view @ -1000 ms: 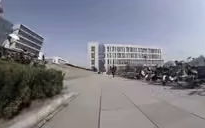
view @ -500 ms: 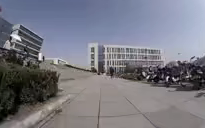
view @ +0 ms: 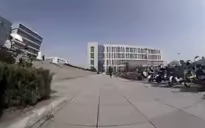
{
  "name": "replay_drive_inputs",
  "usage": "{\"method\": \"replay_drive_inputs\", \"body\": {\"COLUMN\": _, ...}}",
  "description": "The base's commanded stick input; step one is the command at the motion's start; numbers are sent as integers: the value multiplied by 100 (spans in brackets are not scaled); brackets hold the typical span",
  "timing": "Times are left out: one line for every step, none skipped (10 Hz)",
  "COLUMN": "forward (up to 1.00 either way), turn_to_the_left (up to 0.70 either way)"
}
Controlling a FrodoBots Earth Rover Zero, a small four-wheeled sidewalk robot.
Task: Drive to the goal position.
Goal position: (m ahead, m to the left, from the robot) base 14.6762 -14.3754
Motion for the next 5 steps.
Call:
{"method": "replay_drive_inputs", "body": {"forward": 50, "turn_to_the_left": 0}}
{"method": "replay_drive_inputs", "body": {"forward": 50, "turn_to_the_left": 0}}
{"method": "replay_drive_inputs", "body": {"forward": 50, "turn_to_the_left": 0}}
{"method": "replay_drive_inputs", "body": {"forward": 50, "turn_to_the_left": 0}}
{"method": "replay_drive_inputs", "body": {"forward": 50, "turn_to_the_left": 0}}
